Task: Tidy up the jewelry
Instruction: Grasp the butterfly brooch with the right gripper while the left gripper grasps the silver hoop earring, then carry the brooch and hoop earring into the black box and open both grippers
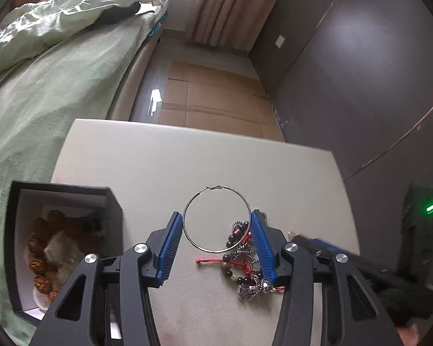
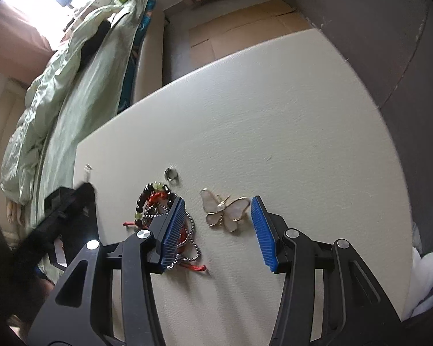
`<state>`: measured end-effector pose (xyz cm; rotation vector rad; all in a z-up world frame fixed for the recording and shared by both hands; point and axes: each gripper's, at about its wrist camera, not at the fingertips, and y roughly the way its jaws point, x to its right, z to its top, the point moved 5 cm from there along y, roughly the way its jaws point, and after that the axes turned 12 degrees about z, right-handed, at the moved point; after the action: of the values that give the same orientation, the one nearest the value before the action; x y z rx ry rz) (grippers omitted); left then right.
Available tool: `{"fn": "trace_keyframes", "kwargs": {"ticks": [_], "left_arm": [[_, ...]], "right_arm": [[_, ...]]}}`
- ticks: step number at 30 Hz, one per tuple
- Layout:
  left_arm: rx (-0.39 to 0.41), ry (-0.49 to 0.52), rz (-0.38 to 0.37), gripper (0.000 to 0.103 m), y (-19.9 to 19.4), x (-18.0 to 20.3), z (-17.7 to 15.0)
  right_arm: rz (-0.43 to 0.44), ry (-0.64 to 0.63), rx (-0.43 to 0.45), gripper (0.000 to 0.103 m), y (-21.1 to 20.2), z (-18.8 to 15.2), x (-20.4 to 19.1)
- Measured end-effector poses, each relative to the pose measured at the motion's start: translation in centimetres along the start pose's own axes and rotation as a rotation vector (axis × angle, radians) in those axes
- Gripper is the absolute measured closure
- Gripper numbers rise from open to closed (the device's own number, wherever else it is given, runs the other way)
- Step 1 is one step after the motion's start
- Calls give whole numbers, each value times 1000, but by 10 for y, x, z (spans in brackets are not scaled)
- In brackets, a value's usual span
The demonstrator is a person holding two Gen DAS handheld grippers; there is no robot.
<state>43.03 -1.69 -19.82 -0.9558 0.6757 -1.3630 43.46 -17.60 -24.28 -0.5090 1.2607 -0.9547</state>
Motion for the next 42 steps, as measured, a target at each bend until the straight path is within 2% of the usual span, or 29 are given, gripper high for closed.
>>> {"fn": "trace_keyframes", "kwargs": {"ticks": [10, 16, 20, 24, 28, 31, 38, 42], "left_arm": [[32, -65, -66, 57, -21, -24, 14], [36, -111, -98, 56, -30, -44, 19], [39, -127, -92, 56, -37, -54, 22], [58, -130, -89, 56, -48, -59, 21], [74, -136, -76, 56, -58, -68, 20], [87, -141, -62, 56, -65, -74, 18], [106, -153, -20, 56, -79, -97, 11], [91, -147, 3, 56, -78, -110, 2]], "right_arm": [[-169, -119, 26, 54, 16, 0, -18], [-331, -228, 33, 57, 28, -6, -30], [-352, -255, 32, 61, 30, -6, -32], [-320, -216, 29, 61, 27, -6, -30], [-261, -198, 84, 61, 7, -5, -45], [-184, -186, 107, 61, -4, -9, -59], [-65, -248, 173, 61, -20, -20, -106], [-38, -278, 206, 61, -27, -25, -123]]}}
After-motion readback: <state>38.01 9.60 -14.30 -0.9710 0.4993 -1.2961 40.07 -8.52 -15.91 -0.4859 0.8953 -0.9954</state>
